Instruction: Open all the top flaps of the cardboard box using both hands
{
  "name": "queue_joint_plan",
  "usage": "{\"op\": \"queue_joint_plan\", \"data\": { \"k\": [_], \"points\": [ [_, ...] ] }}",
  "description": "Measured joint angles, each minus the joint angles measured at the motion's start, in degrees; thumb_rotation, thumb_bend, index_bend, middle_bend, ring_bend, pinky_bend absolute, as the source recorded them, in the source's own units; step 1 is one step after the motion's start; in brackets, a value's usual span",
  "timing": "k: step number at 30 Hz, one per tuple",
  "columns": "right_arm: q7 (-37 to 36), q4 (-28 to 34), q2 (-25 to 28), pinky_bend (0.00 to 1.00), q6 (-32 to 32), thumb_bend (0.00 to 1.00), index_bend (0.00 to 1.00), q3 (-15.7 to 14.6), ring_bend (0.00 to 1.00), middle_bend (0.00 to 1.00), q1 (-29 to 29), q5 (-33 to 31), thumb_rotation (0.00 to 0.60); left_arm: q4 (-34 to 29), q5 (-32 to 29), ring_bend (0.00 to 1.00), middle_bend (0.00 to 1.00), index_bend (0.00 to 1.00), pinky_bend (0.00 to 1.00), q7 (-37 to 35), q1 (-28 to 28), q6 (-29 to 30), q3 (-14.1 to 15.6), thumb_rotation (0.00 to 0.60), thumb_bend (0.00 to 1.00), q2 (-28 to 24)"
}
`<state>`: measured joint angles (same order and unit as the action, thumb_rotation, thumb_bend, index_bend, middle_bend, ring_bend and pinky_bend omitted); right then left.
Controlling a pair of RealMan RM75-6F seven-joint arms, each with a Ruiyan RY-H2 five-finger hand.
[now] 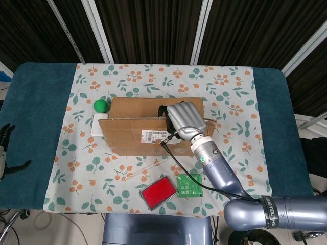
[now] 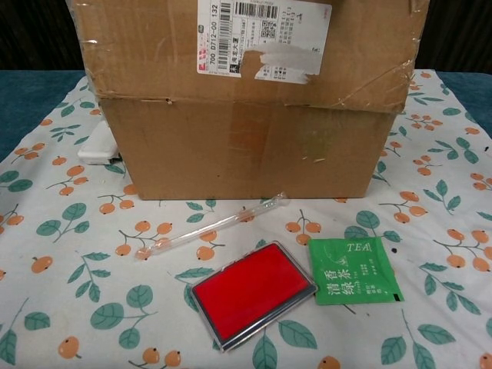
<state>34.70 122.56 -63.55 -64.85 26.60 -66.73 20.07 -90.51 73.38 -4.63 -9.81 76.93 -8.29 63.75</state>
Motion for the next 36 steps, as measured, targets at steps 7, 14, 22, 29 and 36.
{"op": "queue_joint_plan", "data": {
  "k": [7, 14, 22, 29, 36],
  "points": [
    [0.8, 4.1, 2.6, 0.43, -0.9, 1.00, 0.49, 0.8, 0.59, 0.60, -1.7, -5.7, 0.600, 0.0, 0.0, 0.00, 0.00, 0.00, 0.00, 0.1, 0.0, 0.0, 0.0, 0.600, 0.11, 0.0],
    [0.8, 8.8, 6.7, 0.43, -0.9, 1.00, 0.49, 2.4, 0.59, 0.60, -4.2, -13.1, 0.600, -0.1, 0.0, 0.00, 0.00, 0.00, 0.00, 0.1, 0.0, 0.0, 0.0, 0.600, 0.11, 0.0],
    [0.5, 11.9, 10.2, 0.43, -0.7, 1.00, 0.49, 3.3, 0.59, 0.60, -6.5, -18.1, 0.600, -0.2, 0.1, 0.00, 0.00, 0.00, 0.00, 0.0, 0.1, 0.2, 0.0, 0.600, 0.11, -0.1],
    [-0.3, 12.4, 12.8, 0.43, 2.3, 1.00, 0.49, 2.9, 0.59, 0.60, -7.5, -21.7, 0.600, -0.2, 0.2, 0.00, 0.00, 0.00, 0.00, 0.1, 0.2, 0.3, 0.1, 0.600, 0.11, -0.1],
    [-1.5, 12.4, 14.5, 0.43, 5.6, 1.00, 0.49, 0.7, 0.57, 0.59, -6.5, -19.6, 0.600, -0.2, 0.4, 0.00, 0.00, 0.00, 0.00, 0.4, 0.2, 0.5, 0.3, 0.600, 0.11, 0.0]
  ]
}}
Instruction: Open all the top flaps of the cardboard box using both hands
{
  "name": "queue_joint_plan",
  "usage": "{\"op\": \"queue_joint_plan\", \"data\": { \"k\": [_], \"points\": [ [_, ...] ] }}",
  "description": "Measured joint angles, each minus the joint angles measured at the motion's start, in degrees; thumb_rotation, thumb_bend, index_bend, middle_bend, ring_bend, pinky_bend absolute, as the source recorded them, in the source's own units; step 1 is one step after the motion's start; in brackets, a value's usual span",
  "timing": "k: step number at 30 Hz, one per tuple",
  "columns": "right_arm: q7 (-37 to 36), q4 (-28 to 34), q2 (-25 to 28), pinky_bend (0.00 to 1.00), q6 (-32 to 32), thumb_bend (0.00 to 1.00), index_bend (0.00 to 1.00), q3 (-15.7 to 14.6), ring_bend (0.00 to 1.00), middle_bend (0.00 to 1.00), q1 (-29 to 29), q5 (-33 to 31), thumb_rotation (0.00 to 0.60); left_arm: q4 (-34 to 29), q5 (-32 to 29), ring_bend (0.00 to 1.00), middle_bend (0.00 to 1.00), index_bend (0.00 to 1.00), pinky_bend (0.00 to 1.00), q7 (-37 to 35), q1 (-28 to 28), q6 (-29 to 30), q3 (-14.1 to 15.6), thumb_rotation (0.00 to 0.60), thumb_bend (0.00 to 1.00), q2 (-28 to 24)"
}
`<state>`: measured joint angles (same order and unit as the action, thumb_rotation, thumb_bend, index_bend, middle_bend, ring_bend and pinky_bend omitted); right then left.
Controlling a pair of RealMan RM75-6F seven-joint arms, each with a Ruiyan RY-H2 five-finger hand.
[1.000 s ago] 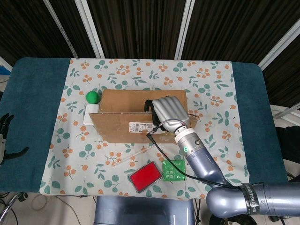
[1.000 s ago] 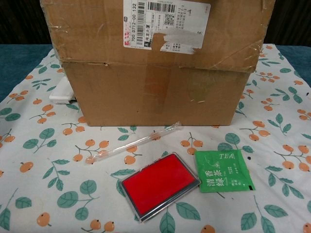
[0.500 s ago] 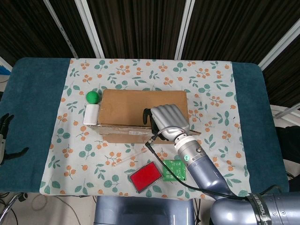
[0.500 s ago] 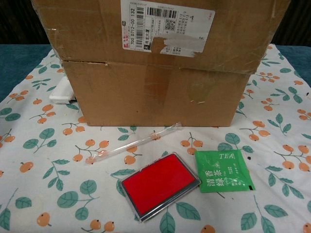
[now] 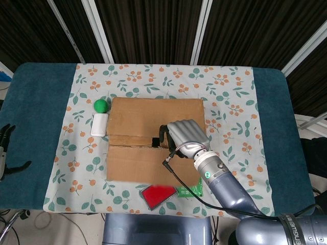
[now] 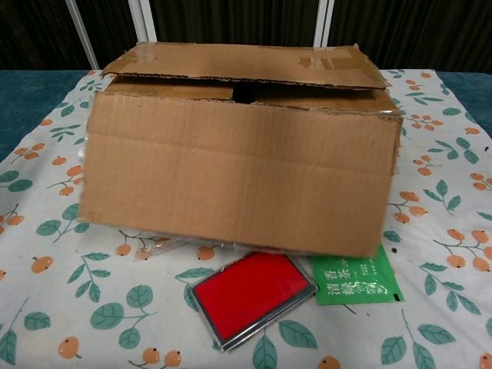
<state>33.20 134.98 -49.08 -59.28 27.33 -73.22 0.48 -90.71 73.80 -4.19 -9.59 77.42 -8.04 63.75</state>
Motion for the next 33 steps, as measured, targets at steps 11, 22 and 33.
{"op": "queue_joint_plan", "data": {
  "k": [11, 22, 33],
  "points": [
    [-0.3, -0.1, -2.5, 0.31, -13.1, 0.52, 0.19, -10.4, 0.28, 0.27, 11.9, 27.3, 0.600, 0.3, -0.2, 0.00, 0.00, 0.00, 0.00, 2.0, 0.0, 0.6, 0.0, 0.600, 0.11, 0.6],
    [-6.3, -14.9, -9.1, 0.24, -37.1, 0.33, 0.00, -25.7, 0.00, 0.00, 37.4, 57.2, 0.600, -1.4, -0.4, 0.00, 0.00, 0.00, 0.00, 6.8, -0.6, 0.9, -0.2, 0.600, 0.11, 0.2],
    [-20.0, -33.9, -17.0, 0.24, -41.3, 0.33, 0.00, -27.8, 0.00, 0.00, 50.9, 64.5, 0.600, -9.5, -0.5, 0.00, 0.00, 0.00, 0.00, 12.7, -3.4, 0.4, -2.4, 0.600, 0.11, -2.5]
  ]
}}
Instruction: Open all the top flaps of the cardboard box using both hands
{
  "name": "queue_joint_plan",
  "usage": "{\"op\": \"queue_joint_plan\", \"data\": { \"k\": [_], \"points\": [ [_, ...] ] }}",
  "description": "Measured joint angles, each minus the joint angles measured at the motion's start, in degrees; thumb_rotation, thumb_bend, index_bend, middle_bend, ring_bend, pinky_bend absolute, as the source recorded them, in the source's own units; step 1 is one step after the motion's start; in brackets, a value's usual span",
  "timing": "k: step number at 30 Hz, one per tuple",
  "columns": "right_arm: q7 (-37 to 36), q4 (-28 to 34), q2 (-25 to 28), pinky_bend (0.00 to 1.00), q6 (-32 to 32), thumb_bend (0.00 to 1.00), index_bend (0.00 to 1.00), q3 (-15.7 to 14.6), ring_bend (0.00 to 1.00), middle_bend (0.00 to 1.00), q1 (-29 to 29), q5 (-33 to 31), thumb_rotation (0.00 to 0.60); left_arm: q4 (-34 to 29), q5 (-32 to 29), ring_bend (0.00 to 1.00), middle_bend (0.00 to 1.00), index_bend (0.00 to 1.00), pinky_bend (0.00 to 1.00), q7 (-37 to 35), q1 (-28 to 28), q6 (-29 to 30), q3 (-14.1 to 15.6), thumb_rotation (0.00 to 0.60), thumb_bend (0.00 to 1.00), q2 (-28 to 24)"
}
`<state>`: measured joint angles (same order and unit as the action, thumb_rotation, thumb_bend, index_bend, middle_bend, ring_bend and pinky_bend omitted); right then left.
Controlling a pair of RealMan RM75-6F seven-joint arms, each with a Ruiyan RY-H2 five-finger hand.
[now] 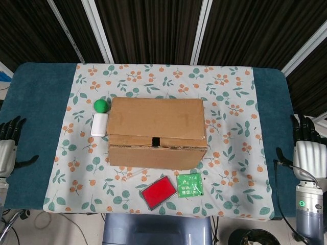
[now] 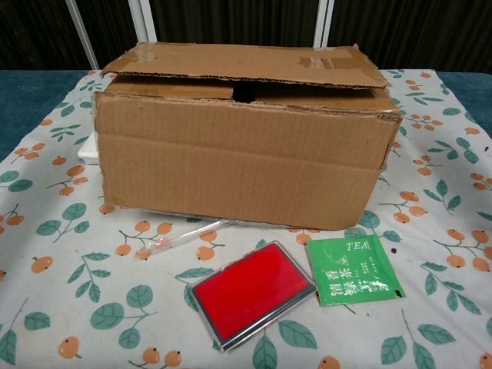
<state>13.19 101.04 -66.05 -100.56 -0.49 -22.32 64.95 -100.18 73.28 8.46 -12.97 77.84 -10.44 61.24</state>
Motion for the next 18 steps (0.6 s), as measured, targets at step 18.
{"op": "queue_joint_plan", "data": {
  "k": [18],
  "points": [
    [-14.6, -15.2, -7.7, 0.23, 5.8, 0.33, 0.00, 6.3, 0.00, 0.00, 5.9, 4.7, 0.600, -15.7, -20.7, 0.00, 0.00, 0.00, 0.00, 24.6, -21.9, -10.4, -11.5, 0.600, 0.13, -0.5]
  ]
}}
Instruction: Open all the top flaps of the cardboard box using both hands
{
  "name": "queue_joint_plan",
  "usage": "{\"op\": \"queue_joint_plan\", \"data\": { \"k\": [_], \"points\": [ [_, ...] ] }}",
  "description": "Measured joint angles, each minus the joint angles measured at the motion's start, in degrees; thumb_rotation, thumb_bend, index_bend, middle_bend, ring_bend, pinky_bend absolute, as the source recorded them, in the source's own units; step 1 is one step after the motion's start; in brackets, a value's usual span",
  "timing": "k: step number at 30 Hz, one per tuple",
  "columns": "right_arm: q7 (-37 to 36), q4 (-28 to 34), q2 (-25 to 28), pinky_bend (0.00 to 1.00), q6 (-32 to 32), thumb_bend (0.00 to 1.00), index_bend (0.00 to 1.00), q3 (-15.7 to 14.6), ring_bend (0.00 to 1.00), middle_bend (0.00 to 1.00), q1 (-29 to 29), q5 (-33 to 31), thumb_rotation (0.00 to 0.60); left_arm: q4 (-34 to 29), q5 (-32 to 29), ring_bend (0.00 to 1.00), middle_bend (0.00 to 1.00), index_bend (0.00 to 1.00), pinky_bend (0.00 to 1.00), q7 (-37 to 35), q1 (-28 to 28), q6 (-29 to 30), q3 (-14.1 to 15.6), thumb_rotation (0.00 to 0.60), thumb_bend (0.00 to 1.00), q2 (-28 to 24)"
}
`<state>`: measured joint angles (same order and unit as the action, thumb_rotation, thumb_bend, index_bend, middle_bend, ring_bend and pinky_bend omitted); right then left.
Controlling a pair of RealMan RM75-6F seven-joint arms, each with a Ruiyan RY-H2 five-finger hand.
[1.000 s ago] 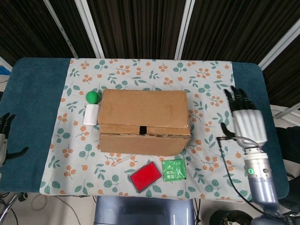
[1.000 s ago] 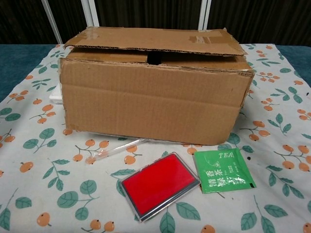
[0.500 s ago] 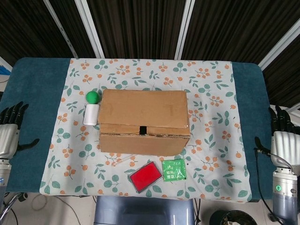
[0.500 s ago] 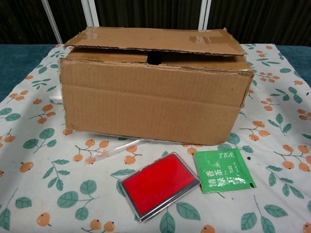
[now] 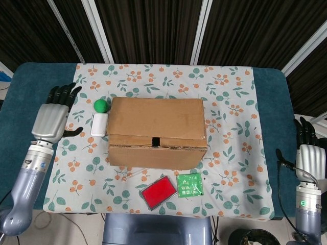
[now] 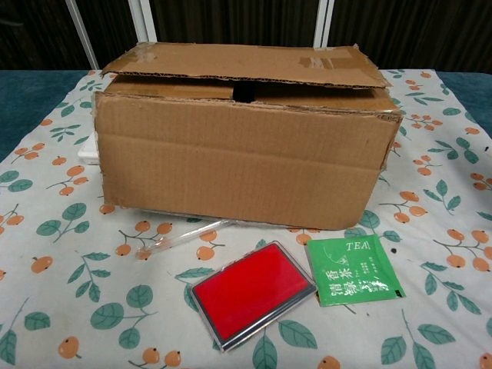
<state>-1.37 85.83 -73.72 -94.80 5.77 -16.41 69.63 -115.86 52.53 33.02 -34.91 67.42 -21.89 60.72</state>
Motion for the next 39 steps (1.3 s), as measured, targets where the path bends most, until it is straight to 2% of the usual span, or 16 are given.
{"op": "queue_joint_plan", "data": {
  "k": [7, 14, 27, 39],
  "points": [
    [-1.6, -0.3, -0.1, 0.23, 1.7, 0.34, 0.00, 2.0, 0.00, 0.00, 1.1, -0.1, 0.600, -0.5, -5.5, 0.00, 0.00, 0.00, 0.00, 5.3, -6.2, -1.4, 0.1, 0.600, 0.13, 3.9],
    [-2.3, 0.3, 0.0, 0.23, 3.0, 0.34, 0.00, 3.7, 0.00, 0.00, 2.1, 0.2, 0.600, -0.7, -8.1, 0.00, 0.00, 0.00, 0.00, 9.3, -10.3, -1.0, 3.1, 0.600, 0.13, 7.7],
    [-2.8, 1.3, 0.1, 0.23, 4.7, 0.35, 0.00, 6.3, 0.00, 0.00, 3.6, 0.9, 0.600, 3.2, -9.4, 0.00, 0.00, 0.00, 0.00, 9.0, -13.8, 0.3, 4.6, 0.600, 0.17, 11.4],
    [-2.9, 1.5, 0.0, 0.23, 5.6, 0.35, 0.00, 7.8, 0.00, 0.00, 4.5, 1.6, 0.600, 3.2, -8.7, 0.00, 0.00, 0.00, 0.00, 8.3, -15.2, 0.8, 6.3, 0.600, 0.17, 12.4]
  ]
}}
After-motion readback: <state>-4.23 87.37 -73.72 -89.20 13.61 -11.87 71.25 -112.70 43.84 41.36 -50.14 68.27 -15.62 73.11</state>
